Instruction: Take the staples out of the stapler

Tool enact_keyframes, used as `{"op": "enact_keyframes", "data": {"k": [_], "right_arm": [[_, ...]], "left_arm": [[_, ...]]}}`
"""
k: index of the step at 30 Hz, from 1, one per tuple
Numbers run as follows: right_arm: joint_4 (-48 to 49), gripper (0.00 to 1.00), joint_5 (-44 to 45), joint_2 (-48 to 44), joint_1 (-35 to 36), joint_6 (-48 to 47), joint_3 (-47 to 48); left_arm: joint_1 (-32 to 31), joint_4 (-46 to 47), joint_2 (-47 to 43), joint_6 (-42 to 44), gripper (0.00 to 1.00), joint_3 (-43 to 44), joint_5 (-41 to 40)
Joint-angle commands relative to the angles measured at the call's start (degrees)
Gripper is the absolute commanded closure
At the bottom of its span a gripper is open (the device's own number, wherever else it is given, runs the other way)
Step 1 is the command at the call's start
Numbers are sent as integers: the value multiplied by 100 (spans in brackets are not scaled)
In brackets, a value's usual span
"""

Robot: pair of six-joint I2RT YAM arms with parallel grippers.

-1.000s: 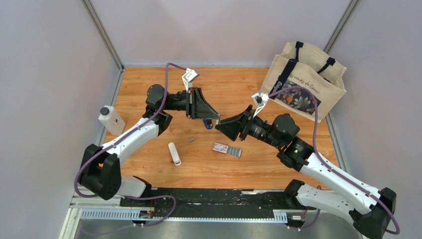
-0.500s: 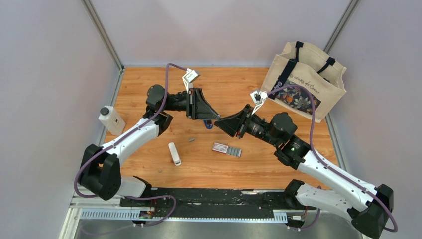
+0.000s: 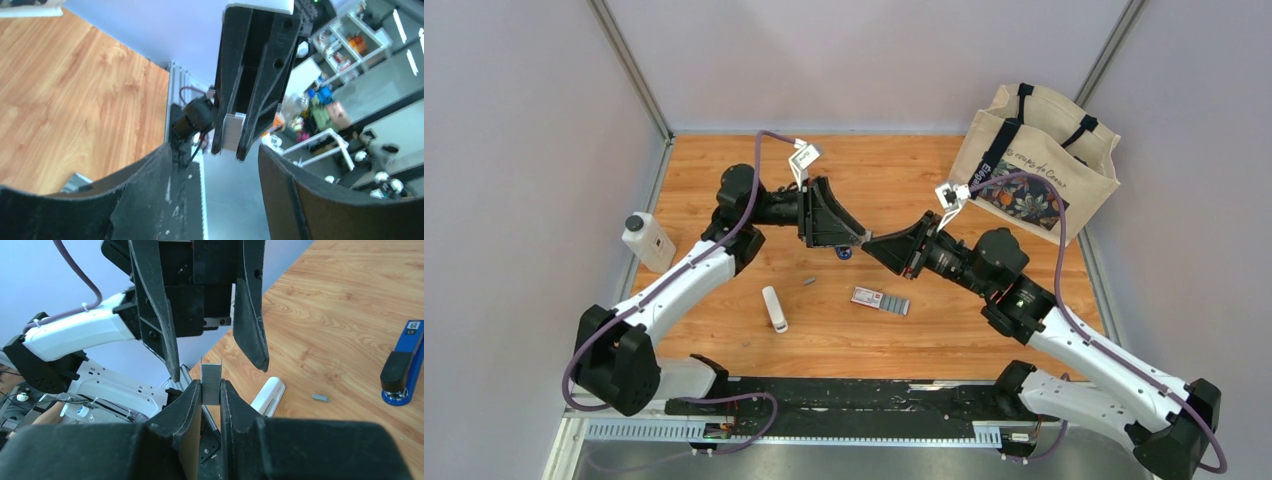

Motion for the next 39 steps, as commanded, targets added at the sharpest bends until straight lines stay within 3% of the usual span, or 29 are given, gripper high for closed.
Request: {"op": "enact_keyframes", "data": {"k": [1,3,4,6,12,18,22,31,39], "right_arm": [[-522,83,213,-238,-29,-20,-120],[-1030,83,414,-299,-20,-90,-155],[-1234,84,503,-343,-20,-126,-164],[-1707,84,835,-422,-20,-196,-252],[-3008,82,2442,-765,-38,32,-611],[-3519,83,2998,-1213,-64,252,-999],[-3793,83,3175,-1468,-73,313,-1113],[-4048,82,3307,-1890,-117,419,-1210],[-4066,81,3369,-1969,-126,454,-1254]], "left_arm": [[-53,-3644,-276,2966,27,981,-914],[-158,-5524,-136,4476,26,1516,-1549],[-185,-5856,-83,4772,26,1615,-2135],[-264,-6375,128,5308,26,1747,-2534],[-676,-6589,804,6267,27,1765,-3476],[-1195,-6668,1727,6989,27,2081,-4056],[-1450,-6624,2211,7139,32,2222,-4364],[-1565,-5956,2800,6744,35,2152,-3784],[-1618,-5614,3038,5953,36,1871,-3793]]}}
